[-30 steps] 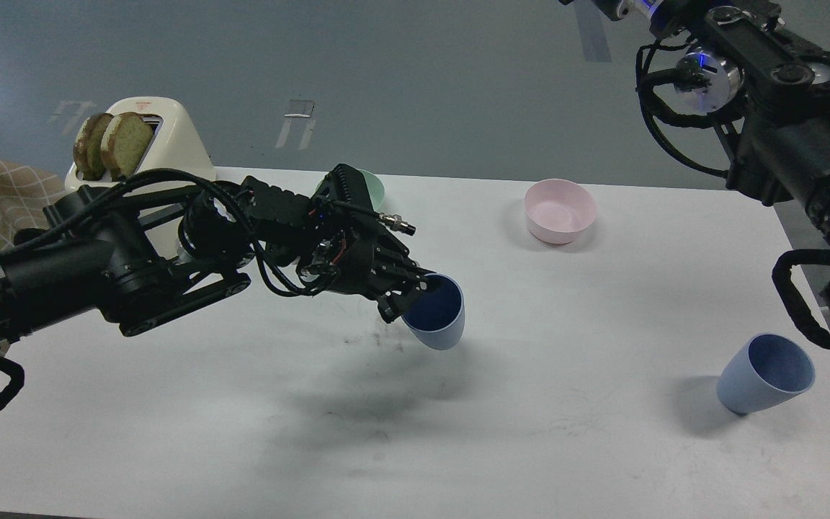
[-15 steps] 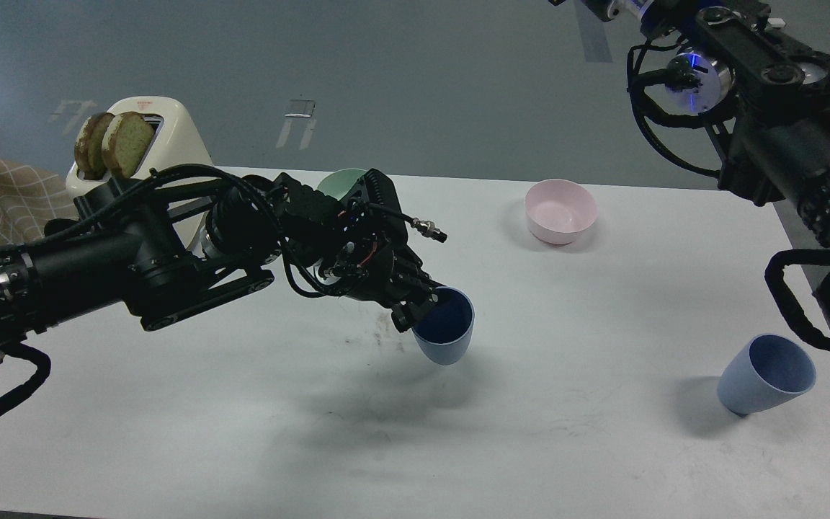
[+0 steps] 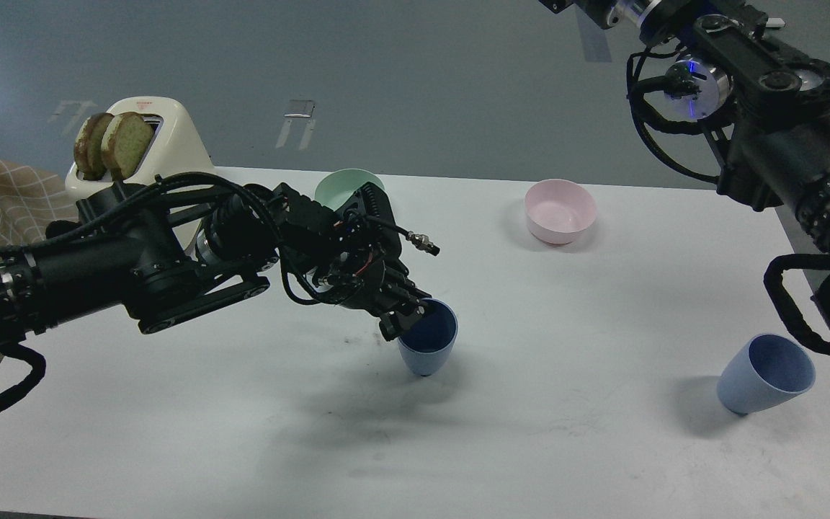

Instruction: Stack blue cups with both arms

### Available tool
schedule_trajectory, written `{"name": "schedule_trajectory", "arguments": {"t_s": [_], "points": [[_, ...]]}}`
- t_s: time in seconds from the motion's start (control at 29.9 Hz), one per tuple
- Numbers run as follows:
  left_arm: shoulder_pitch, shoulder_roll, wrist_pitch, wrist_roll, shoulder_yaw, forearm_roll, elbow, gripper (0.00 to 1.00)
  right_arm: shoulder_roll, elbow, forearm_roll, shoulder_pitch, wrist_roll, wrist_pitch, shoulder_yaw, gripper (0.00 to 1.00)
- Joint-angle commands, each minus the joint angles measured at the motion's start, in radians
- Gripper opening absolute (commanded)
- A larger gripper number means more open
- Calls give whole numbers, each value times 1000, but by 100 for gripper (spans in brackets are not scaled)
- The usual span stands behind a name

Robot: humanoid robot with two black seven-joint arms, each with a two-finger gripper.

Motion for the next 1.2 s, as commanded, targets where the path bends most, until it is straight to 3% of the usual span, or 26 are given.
{"name": "schedule_trajectory", "arguments": {"t_s": [0.0,0.13,0.2,0.33,0.64,0.8,0.84,0.9,1.07,1.1,1.17], "points": [[-2,6,0,0,-4,0,0,65,0,0,-2,0,0,0,0,100],[-41,39,0,0,-17,0,-11,92,-11,0,-2,0,0,0,0,100],[-69,62,0,0,-20,0,-14,96,-17,2,-2,0,0,0,0,100],[-169,145,0,0,-63,-204,-11,97,-55,11,-2,1,0,0,-21,100],[-175,248,0,0,-201,-711,104,97,-196,104,-3,0,0,0,-199,100],[-124,231,22,0,-225,-1225,294,97,-423,274,-17,0,0,0,-282,100],[-124,231,22,0,-225,-1226,295,97,-423,275,-17,0,0,0,-282,100],[-106,213,24,0,-225,-1431,359,97,-556,381,-19,-2,0,0,-324,100],[-54,152,24,0,-228,-1603,414,97,-813,586,-89,-8,0,0,-403,100],[-54,151,24,0,-228,-1603,414,97,-813,586,-89,-8,0,0,-404,100],[-37,138,24,0,-228,-1603,414,97,-928,672,-222,-20,0,0,-420,100]]}}
